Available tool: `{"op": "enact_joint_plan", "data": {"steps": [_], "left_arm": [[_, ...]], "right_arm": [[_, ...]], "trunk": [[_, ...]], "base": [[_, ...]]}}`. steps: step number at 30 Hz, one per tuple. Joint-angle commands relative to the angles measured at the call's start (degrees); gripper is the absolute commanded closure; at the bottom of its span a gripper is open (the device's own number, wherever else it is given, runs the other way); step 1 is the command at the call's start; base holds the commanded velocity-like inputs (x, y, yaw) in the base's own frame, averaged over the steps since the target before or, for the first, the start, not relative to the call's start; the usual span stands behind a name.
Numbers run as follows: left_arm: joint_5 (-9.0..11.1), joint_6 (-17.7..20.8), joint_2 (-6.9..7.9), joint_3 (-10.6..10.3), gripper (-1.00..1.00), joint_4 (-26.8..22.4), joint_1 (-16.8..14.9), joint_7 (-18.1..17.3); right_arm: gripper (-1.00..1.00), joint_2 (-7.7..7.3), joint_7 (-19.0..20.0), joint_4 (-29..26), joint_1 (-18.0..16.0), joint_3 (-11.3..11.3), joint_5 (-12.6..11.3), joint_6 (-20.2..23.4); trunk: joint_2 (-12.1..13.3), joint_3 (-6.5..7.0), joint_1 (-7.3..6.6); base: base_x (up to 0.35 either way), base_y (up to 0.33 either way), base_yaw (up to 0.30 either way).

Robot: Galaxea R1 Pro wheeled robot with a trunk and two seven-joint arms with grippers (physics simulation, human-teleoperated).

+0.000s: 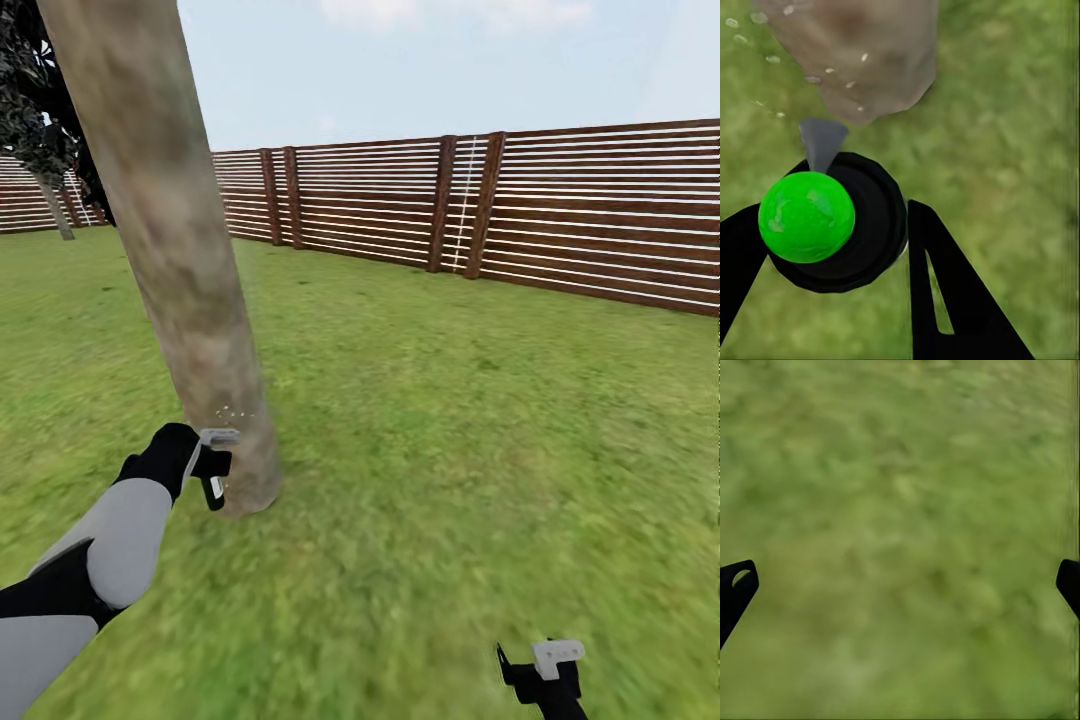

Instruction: In the garden, pick up the pesticide atomizer on the floor and spray pesticide onto both trees until each tree trunk is fully covered.

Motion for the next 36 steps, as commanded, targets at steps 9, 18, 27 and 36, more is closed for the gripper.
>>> {"op": "enact_joint_plan", "data": {"steps": [9, 18, 27, 36], "left_arm": [[-0.69, 0.01, 0.61, 0.25, 1.0, -0.09, 0.19, -0.08], [-0.45, -0.11, 0.73, 0.53, 1.0, 0.83, 0.34, -0.03], [-0.17, -0.6, 5.63, 0.59, 1.0, 0.64, 5.81, 0.05], [-0.19, -0.65, 4.04, 1.01, 1.0, -1.07, 6.25, 0.13]], "right_arm": [[-1.0, 0.01, 0.51, 0.02, -0.03, -0.48, 0.03, -0.2], [-1.0, -0.07, 0.43, 0.02, -0.05, -0.49, 0.03, -0.2], [-1.0, 0.01, 0.42, 0.02, -0.03, -0.46, 0.03, -0.2], [-1.0, 0.01, 0.51, 0.02, -0.01, -0.44, 0.1, -0.2]], "trunk": [[-0.02, -0.05, -0.01], [-0.02, -0.05, -0.01], [-0.02, -0.05, -0.01], [-0.02, -0.05, -0.01]], "base": [[0.036, -0.273, 0.227], [0.166, -0.256, 0.064], [0.066, -0.261, 0.014], [0.134, -0.245, 0.16]]}}
